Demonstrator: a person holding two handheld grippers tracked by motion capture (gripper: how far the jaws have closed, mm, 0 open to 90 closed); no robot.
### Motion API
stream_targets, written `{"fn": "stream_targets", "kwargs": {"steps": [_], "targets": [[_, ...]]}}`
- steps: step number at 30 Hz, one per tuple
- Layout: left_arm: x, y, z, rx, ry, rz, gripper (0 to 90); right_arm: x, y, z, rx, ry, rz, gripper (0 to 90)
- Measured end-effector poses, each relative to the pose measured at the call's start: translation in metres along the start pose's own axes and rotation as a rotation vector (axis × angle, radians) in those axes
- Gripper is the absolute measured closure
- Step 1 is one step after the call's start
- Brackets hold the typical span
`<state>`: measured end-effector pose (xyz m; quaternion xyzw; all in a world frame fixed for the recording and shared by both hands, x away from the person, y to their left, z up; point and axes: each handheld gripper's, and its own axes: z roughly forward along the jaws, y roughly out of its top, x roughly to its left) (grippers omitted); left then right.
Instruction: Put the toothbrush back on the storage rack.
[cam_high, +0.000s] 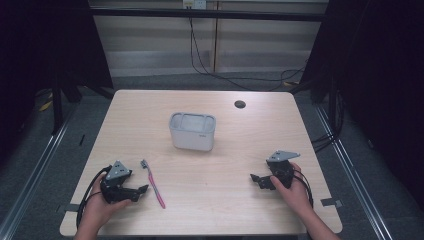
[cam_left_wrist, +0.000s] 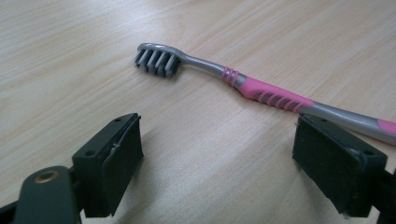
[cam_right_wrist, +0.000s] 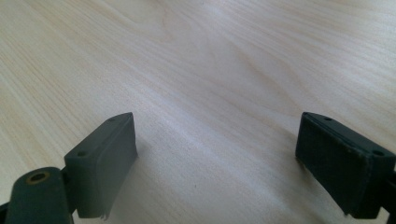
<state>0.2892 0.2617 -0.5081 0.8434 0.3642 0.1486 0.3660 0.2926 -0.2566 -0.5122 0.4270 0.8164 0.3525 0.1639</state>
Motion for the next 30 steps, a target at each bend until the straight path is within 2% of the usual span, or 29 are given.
{"fn": "stream_targets", "kwargs": {"steps": [1,2,3,5,6,7,8,10,11,13,14,21,24,27,30], "targets": [[-0.001,0.000,0.000,-0.001,0.003,-0.010,15.6,0.000,0.000,0.000,0.000,0.000,0.000,11.9],[0.000,-0.001,-0.001,-0.008,-0.004,-0.043,15.6,0.000,0.000,0.000,-0.001,0.000,-0.001,11.8],[0.000,-0.001,-0.001,-0.008,-0.004,-0.043,15.8,0.000,0.000,0.000,-0.001,0.000,-0.001,11.8],[0.002,0.001,-0.005,0.007,-0.006,-0.089,16.9,0.000,0.000,0.000,0.001,0.000,0.001,11.8],[0.002,0.004,-0.008,0.040,0.009,-0.141,20.4,0.000,0.000,0.000,0.000,0.000,0.000,11.8],[0.002,0.004,-0.008,0.040,0.009,-0.141,22.1,0.000,0.000,0.000,0.000,0.000,0.000,11.8],[0.003,0.006,-0.010,0.074,0.020,-0.152,22.1,0.000,0.000,0.000,0.002,0.000,0.003,11.8],[0.003,0.011,-0.012,0.121,0.040,-0.209,23.1,0.000,0.000,0.000,-0.001,0.000,-0.001,11.8],[0.004,0.014,-0.013,0.141,0.044,-0.223,23.4,0.000,0.000,0.000,-0.001,0.000,-0.001,11.8],[0.002,0.019,-0.014,0.152,0.040,-0.277,24.8,0.000,0.000,0.000,-0.001,0.000,-0.002,11.8],[0.001,0.025,-0.014,0.163,0.035,-0.290,25.3,0.000,0.000,0.000,-0.001,0.000,-0.001,11.8],[-0.004,0.037,-0.007,0.206,0.016,-0.346,27.4,0.000,0.000,0.000,-0.001,0.000,-0.002,11.8],[-0.005,0.046,-0.005,0.250,-0.007,-0.398,30.5,0.000,0.000,0.000,0.001,0.000,0.001,11.8],[-0.004,0.051,-0.003,0.288,-0.001,-0.431,34.3,0.000,0.000,0.000,-0.001,0.000,-0.002,11.8],[-0.001,0.055,-0.002,0.304,-0.007,-0.486,37.2,0.000,0.000,0.000,0.000,0.000,0.000,11.9]]}}
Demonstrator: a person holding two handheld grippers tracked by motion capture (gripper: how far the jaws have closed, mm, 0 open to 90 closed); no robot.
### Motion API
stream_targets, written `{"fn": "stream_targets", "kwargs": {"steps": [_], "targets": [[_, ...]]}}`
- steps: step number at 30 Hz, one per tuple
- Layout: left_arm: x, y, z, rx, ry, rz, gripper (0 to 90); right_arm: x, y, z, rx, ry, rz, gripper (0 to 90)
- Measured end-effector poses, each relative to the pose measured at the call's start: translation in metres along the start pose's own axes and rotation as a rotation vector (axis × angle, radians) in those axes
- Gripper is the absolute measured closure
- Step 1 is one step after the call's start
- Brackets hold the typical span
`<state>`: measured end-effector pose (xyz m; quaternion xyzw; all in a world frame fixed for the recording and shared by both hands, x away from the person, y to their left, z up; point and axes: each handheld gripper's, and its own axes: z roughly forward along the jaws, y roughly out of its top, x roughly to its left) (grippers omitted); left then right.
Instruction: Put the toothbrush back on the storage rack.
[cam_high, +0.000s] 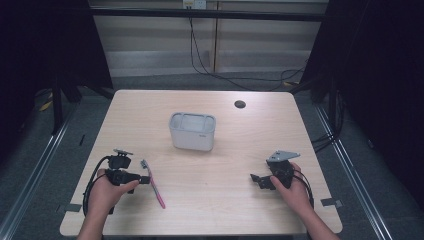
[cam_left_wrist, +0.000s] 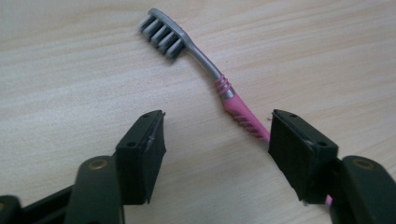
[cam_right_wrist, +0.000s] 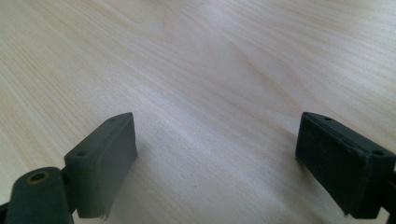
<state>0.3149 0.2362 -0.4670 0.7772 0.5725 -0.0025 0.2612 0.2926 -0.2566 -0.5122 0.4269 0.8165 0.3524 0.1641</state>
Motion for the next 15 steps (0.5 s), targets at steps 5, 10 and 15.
{"fn": "stream_targets", "kwargs": {"steps": [5,10,15], "targets": [[0.000,0.006,0.002,0.004,0.014,-0.037,41.1,0.000,0.000,0.000,0.001,0.000,0.001,11.9],[-0.002,0.012,0.007,0.017,0.012,-0.075,42.6,0.000,0.000,0.000,-0.001,0.000,-0.001,11.8],[-0.005,0.016,0.008,0.024,0.026,-0.090,44.4,0.000,0.000,0.000,0.001,0.000,0.002,11.8]]}}
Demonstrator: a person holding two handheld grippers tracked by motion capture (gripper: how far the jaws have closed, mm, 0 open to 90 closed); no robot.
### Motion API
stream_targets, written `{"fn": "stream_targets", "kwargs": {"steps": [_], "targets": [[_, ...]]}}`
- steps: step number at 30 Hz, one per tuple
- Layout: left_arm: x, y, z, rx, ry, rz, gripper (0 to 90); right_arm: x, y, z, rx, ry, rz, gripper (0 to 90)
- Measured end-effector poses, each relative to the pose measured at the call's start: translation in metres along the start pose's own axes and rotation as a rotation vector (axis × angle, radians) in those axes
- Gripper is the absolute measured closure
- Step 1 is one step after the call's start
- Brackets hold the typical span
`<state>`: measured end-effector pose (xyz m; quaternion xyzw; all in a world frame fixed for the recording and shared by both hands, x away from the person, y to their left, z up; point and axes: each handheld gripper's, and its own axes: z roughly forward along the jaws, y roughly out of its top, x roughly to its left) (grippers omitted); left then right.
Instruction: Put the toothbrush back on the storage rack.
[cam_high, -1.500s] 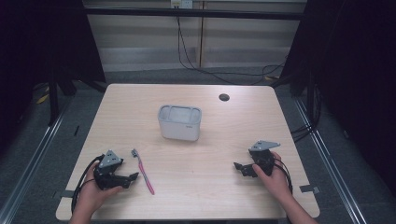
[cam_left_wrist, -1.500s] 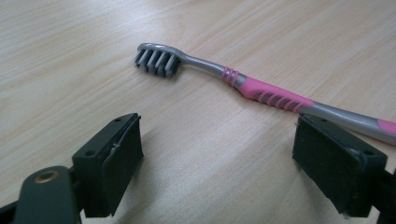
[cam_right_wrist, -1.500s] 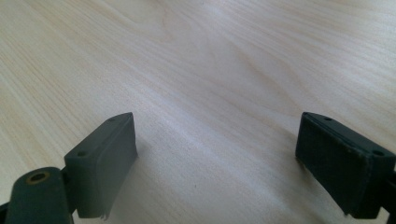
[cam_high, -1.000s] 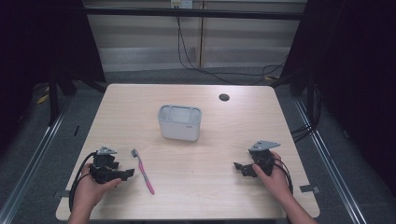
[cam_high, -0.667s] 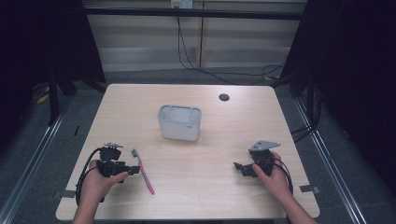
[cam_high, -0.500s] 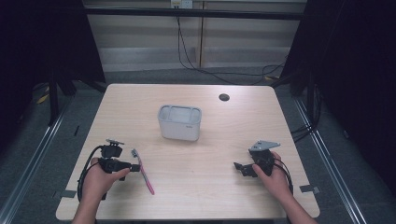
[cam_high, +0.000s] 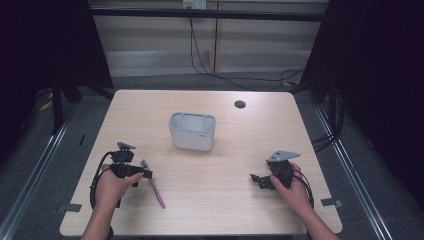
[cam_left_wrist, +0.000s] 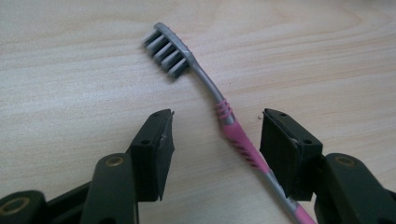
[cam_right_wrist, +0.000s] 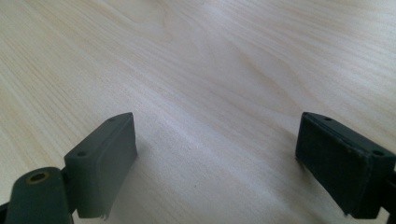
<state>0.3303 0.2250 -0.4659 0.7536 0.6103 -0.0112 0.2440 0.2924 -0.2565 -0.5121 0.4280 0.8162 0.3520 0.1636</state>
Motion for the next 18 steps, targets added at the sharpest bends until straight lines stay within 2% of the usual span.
{"fn": "stream_targets", "kwargs": {"steps": [6,12,18], "targets": [[-0.0016,0.0026,0.0021,-0.001,0.054,-0.006,45.5,0.0000,0.0000,0.0000,0.000,0.000,0.000,11.9],[-0.0054,0.0056,0.0032,0.006,0.060,0.001,48.0,-0.0001,0.0000,0.0000,0.000,0.000,-0.001,11.8],[-0.0104,0.0072,0.0076,0.029,0.087,0.014,51.5,0.0000,0.0000,0.0000,0.000,0.000,0.000,11.8]]}}
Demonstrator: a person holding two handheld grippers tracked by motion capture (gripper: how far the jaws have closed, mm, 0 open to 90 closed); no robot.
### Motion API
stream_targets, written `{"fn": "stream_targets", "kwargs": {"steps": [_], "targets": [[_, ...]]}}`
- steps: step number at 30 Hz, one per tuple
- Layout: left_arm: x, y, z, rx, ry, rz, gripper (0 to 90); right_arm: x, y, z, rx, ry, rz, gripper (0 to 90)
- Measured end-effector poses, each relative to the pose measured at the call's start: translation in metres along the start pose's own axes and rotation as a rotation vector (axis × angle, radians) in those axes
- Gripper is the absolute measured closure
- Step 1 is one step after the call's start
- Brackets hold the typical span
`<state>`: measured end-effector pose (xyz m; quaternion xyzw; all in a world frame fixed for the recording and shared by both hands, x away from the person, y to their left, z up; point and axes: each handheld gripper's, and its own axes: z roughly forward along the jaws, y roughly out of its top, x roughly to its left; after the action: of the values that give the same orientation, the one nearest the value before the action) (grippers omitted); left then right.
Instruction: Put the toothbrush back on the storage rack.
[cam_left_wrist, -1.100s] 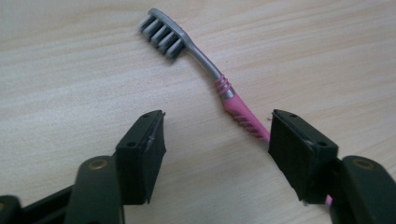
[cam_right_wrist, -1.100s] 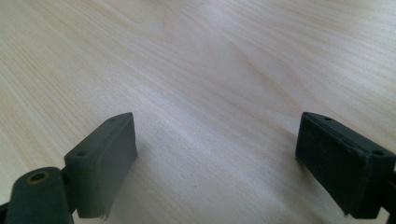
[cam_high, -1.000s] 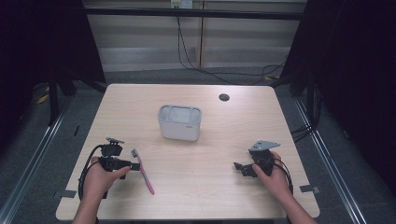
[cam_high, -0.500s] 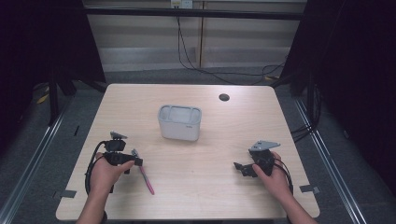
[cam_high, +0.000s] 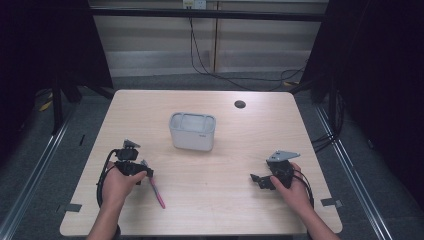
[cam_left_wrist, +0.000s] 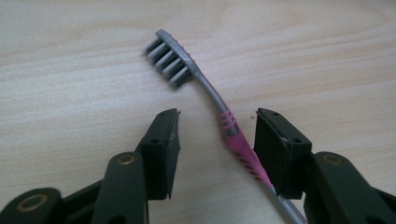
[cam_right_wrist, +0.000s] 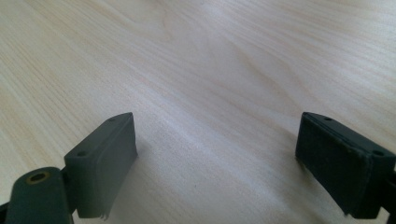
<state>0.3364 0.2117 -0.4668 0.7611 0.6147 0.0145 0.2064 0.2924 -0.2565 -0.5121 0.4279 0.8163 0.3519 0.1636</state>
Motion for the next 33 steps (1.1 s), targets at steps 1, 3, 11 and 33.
{"fn": "stream_targets", "kwargs": {"steps": [1,3,11,33], "targets": [[-0.0007,0.0004,0.0008,-0.003,0.008,0.007,51.5,0.0000,0.0000,0.0000,-0.001,0.000,0.000,11.9],[-0.0019,0.0007,0.0016,0.002,0.011,0.005,51.8,-0.0001,0.0000,0.0000,-0.001,0.000,-0.001,11.9],[-0.0034,0.0017,0.0050,0.008,0.032,-0.007,55.5,-0.0002,0.0000,0.0002,-0.002,0.001,-0.003,11.9],[-0.0050,0.0051,0.0068,0.036,0.049,-0.005,80.0,-0.0004,0.0001,0.0003,-0.003,0.002,-0.005,11.9]]}}
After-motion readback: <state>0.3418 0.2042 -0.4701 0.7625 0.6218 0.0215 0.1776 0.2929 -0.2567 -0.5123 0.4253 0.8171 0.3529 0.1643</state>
